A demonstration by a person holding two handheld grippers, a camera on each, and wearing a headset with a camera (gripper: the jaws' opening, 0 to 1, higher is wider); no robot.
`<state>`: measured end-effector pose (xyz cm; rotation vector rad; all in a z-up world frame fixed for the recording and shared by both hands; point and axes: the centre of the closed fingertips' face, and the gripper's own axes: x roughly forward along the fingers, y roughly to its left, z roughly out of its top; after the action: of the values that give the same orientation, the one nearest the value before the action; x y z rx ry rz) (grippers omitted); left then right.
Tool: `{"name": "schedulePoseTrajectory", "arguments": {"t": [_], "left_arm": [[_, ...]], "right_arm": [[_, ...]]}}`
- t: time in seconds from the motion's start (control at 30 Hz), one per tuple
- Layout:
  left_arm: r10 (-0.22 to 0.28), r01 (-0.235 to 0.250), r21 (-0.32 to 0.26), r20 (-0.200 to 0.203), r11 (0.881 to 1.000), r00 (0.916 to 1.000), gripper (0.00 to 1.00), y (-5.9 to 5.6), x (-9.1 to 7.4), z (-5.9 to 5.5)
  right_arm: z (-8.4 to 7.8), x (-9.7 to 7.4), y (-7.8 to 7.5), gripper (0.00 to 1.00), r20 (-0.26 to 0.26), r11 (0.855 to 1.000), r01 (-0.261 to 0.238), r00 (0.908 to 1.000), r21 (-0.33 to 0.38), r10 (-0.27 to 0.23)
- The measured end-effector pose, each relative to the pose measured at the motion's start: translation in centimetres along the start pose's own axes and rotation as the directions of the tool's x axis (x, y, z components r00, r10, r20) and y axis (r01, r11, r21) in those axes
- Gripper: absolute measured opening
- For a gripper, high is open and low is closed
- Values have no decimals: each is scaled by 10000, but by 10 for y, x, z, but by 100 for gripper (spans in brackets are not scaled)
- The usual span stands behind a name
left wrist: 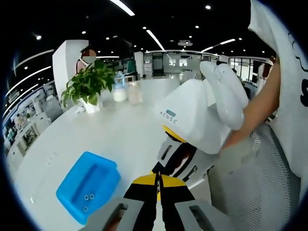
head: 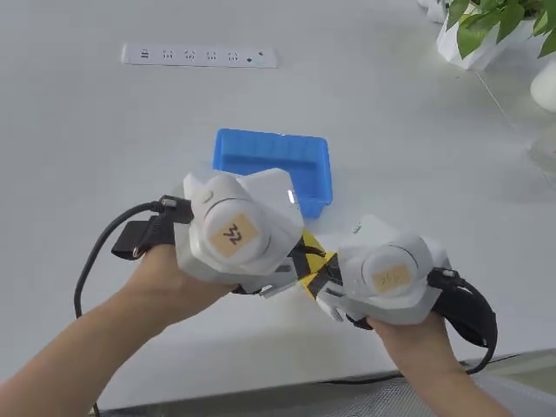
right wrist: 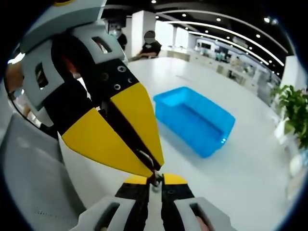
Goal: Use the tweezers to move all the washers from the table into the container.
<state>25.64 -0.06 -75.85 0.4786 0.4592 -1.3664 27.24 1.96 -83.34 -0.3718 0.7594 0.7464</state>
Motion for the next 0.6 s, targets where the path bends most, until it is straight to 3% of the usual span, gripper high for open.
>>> {"name": "schedulePoseTrajectory", "arguments": {"t": [0.37, 0.6], "left_arm": [[61, -66, 751, 75, 9972, 10000, 0, 7, -11, 20], [430, -477, 1163, 426, 9921, 9982, 0, 24, -27, 42]], "right_arm": [[24, -14, -9, 4, 371, 9997, 172, 9992, -176, -165], [54, -23, -22, 4, 924, 9980, 439, 9949, -457, -395]]}}
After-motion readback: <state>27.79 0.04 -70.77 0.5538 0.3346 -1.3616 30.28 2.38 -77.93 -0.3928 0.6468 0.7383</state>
